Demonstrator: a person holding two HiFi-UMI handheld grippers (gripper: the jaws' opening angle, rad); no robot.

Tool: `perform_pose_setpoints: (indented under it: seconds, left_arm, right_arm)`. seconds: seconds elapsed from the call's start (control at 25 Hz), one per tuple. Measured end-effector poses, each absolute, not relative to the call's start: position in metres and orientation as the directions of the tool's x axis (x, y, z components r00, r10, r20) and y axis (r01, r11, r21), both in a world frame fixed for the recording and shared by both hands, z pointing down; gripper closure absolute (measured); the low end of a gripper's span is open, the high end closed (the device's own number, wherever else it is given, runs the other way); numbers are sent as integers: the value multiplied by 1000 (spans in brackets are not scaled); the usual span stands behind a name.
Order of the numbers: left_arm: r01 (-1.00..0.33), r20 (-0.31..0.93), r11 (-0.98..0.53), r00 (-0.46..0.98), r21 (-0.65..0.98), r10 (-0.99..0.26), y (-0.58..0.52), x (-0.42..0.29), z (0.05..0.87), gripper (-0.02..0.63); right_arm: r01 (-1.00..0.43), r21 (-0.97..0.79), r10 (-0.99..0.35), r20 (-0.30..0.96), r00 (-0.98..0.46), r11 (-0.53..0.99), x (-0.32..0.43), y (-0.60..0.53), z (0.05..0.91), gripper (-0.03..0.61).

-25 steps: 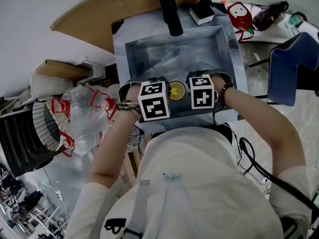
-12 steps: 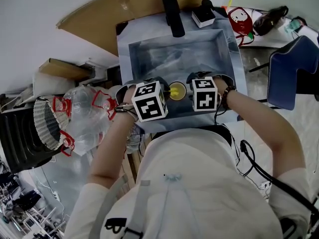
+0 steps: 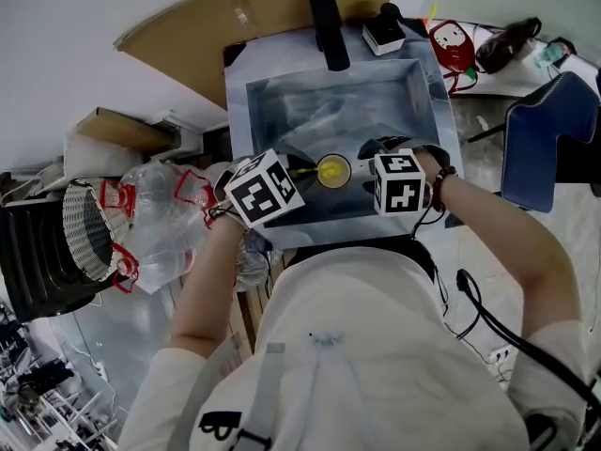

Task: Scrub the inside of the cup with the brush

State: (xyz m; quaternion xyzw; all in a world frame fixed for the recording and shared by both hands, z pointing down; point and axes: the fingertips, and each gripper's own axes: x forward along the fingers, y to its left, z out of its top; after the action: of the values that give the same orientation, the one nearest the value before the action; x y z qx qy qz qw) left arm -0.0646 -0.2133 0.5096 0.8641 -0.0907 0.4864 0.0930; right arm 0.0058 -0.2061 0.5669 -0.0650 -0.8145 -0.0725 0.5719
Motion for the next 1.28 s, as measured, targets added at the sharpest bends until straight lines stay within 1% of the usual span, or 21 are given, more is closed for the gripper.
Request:
perform_pose_setpoints:
  seconds: [0.2, 0.44, 0.6, 0.72, 0.88, 1.08, 1.28]
  left_arm:
    - [-347, 788, -933, 599, 99, -140, -223, -69, 497, 578]
    - [-397, 737, -908, 652, 134, -177, -227, -73, 487, 578]
    - [-449, 639, -870, 733, 201, -231, -233, -72, 467, 578]
    - [-478, 592, -854, 756, 206, -280, -240, -76, 455, 578]
    - [-545, 556, -816, 746, 193, -366, -252, -90, 448, 578]
    - [-611, 459, -777, 740, 151, -493, -273, -97, 427, 578]
    - [-653, 363, -754, 721, 74, -590, -292, -93, 407, 578]
  right_arm:
    - [127, 92, -32, 911, -411, 988, 5, -217, 549, 345]
    - [27, 107, -77, 844, -531, 994, -6, -225, 518, 345]
    - [-16, 114, -102, 807, -581, 993, -8, -233, 498, 345]
    - [-62, 123, -135, 770, -624, 990, -10, -242, 482, 345]
    - [-156, 151, -217, 675, -705, 976, -20, -254, 451, 345]
    - [-268, 174, -320, 518, -793, 947, -28, -273, 412, 345]
    - [-420, 119, -433, 378, -819, 900, -18, -298, 383, 345]
